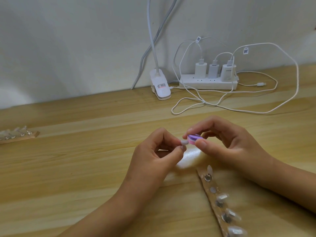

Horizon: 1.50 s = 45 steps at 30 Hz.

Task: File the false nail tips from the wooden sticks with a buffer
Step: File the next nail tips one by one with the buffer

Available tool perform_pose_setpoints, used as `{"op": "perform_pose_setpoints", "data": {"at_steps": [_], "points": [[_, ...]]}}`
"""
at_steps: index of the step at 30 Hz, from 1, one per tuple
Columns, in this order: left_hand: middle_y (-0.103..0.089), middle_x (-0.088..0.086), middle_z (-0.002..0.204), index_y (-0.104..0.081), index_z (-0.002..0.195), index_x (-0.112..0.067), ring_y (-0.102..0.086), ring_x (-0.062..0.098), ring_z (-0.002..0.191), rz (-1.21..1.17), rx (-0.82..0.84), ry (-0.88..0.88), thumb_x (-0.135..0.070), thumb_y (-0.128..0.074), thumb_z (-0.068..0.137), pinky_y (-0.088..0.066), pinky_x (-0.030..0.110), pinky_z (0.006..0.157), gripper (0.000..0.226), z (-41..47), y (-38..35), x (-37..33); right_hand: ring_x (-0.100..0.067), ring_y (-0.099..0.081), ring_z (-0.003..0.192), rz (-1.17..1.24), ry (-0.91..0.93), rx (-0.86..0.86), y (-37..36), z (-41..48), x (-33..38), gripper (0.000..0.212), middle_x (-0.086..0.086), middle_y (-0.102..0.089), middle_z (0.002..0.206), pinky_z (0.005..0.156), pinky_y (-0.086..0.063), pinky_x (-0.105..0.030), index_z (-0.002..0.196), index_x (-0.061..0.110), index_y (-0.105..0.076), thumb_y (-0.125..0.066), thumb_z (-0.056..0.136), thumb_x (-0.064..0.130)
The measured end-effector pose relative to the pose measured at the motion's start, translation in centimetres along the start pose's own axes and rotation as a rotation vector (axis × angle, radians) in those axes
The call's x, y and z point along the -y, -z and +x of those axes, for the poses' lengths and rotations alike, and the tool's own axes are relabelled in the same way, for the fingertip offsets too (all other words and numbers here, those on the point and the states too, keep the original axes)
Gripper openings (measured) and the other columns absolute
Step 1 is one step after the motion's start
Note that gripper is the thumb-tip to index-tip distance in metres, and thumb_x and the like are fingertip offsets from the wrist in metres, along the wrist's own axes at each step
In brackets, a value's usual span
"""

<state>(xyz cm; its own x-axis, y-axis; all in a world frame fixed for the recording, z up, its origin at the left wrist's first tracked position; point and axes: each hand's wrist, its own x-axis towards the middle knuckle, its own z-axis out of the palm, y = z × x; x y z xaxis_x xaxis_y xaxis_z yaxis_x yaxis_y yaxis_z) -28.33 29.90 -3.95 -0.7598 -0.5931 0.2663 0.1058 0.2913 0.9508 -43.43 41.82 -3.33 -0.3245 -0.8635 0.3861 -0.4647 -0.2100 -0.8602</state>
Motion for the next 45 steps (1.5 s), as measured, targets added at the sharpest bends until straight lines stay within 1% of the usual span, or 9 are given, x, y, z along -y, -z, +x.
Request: {"op": "perform_pose_setpoints", "data": {"at_steps": [3, 8, 12, 16, 19, 21, 26, 34, 45], "points": [[-0.069, 0.005, 0.077, -0.062, 0.07, -0.024, -0.062, 0.006, 0.067, -0.005, 0.0, 0.008, -0.015, -0.073, 0.078, -0.05, 0.017, 0.062, 0.016, 0.1, 0.0, -0.1, -0.026, -0.066, 0.092, 0.045, -0.137, -0.011, 0.1, 0.5, -0.7, 0.022, -0.001, -0.071, 0.1, 0.083, -0.053, -0.035, 0.093, 0.031, -0.07, -0.073, 0.079, 0.048], [-0.071, 0.002, 0.077, -0.062, 0.069, -0.025, -0.063, 0.007, 0.068, 0.004, 0.006, 0.013, -0.007, -0.075, 0.081, -0.051, 0.018, 0.063, 0.025, 0.0, 0.0, -0.1, -0.02, -0.066, 0.106, 0.046, 0.047, -0.015, 0.1, -0.2, 0.1, 0.024, 0.001, -0.072, 0.107, 0.09, -0.051, -0.027, 0.103, 0.03, -0.068, -0.067, 0.085, 0.046], [-0.07, 0.007, 0.079, -0.062, 0.069, -0.023, -0.063, 0.008, 0.068, -0.01, -0.005, 0.016, -0.009, -0.075, 0.081, -0.051, 0.02, 0.062, 0.023, 0.1, 0.0, -0.1, -0.016, -0.067, 0.096, 0.016, -0.11, -0.021, 0.1, 0.4, -0.6, 0.02, 0.003, -0.073, 0.102, 0.088, -0.054, -0.036, 0.094, 0.033, -0.07, -0.076, 0.081, 0.046], [-0.073, 0.0, 0.08, -0.063, 0.072, -0.021, -0.066, 0.007, 0.073, -0.017, 0.014, 0.018, -0.013, -0.073, 0.08, -0.053, 0.019, 0.065, 0.015, 0.0, -0.1, -0.2, -0.019, -0.066, 0.105, 0.068, 0.02, -0.025, 0.2, 0.0, 0.3, 0.025, 0.0, -0.072, 0.106, 0.091, -0.051, -0.027, 0.101, 0.028, -0.068, -0.067, 0.083, 0.046], [-0.071, 0.004, 0.079, -0.063, 0.071, -0.019, -0.065, 0.007, 0.072, -0.014, 0.004, 0.011, -0.004, -0.073, 0.083, -0.051, 0.018, 0.064, 0.022, 0.0, 0.0, -0.1, -0.018, -0.066, 0.098, 0.006, -0.052, 0.018, 0.0, 0.2, 0.0, 0.019, 0.002, -0.071, 0.104, 0.087, -0.052, -0.033, 0.097, 0.032, -0.069, -0.071, 0.084, 0.046], [-0.071, 0.006, 0.078, -0.063, 0.07, -0.02, -0.065, 0.006, 0.07, -0.033, 0.003, 0.02, -0.004, -0.074, 0.082, -0.051, 0.016, 0.064, 0.022, 0.1, 0.0, -0.3, -0.033, -0.065, 0.093, 0.029, -0.157, 0.004, 0.1, 0.6, -0.8, 0.02, 0.0, -0.072, 0.101, 0.084, -0.052, -0.041, 0.093, 0.033, -0.071, -0.075, 0.079, 0.046], [-0.07, 0.001, 0.075, -0.065, 0.076, -0.019, -0.066, 0.01, 0.074, -0.111, 0.01, 0.078, -0.02, -0.071, 0.074, -0.052, 0.02, 0.07, 0.006, 0.2, 0.1, -0.4, -0.014, -0.067, 0.105, 0.083, -0.159, -0.048, 0.4, 0.6, -1.1, 0.032, 0.005, -0.071, 0.11, 0.092, -0.053, -0.028, 0.106, 0.039, -0.068, -0.074, 0.076, 0.048], [-0.069, -0.002, 0.073, -0.068, 0.08, -0.023, -0.065, 0.009, 0.075, -0.149, 0.034, 0.117, -0.022, -0.067, 0.072, -0.05, 0.016, 0.071, 0.008, 0.4, 0.1, -0.2, -0.011, -0.066, 0.107, 0.179, -0.115, -0.076, 0.4, 0.5, -0.5, 0.031, 0.001, -0.073, 0.108, 0.085, -0.049, -0.015, 0.104, 0.033, -0.068, -0.068, 0.075, 0.047], [-0.07, -0.003, 0.073, -0.072, 0.082, -0.024, -0.065, 0.006, 0.075, -0.19, 0.064, 0.119, -0.019, -0.065, 0.078, -0.049, 0.014, 0.068, 0.009, 0.4, 0.1, -0.1, -0.018, -0.067, 0.103, 0.207, -0.037, -0.078, 0.3, 0.1, 0.3, 0.03, -0.006, -0.073, 0.105, 0.084, -0.051, -0.019, 0.103, 0.017, -0.068, -0.065, 0.081, 0.038]]}}
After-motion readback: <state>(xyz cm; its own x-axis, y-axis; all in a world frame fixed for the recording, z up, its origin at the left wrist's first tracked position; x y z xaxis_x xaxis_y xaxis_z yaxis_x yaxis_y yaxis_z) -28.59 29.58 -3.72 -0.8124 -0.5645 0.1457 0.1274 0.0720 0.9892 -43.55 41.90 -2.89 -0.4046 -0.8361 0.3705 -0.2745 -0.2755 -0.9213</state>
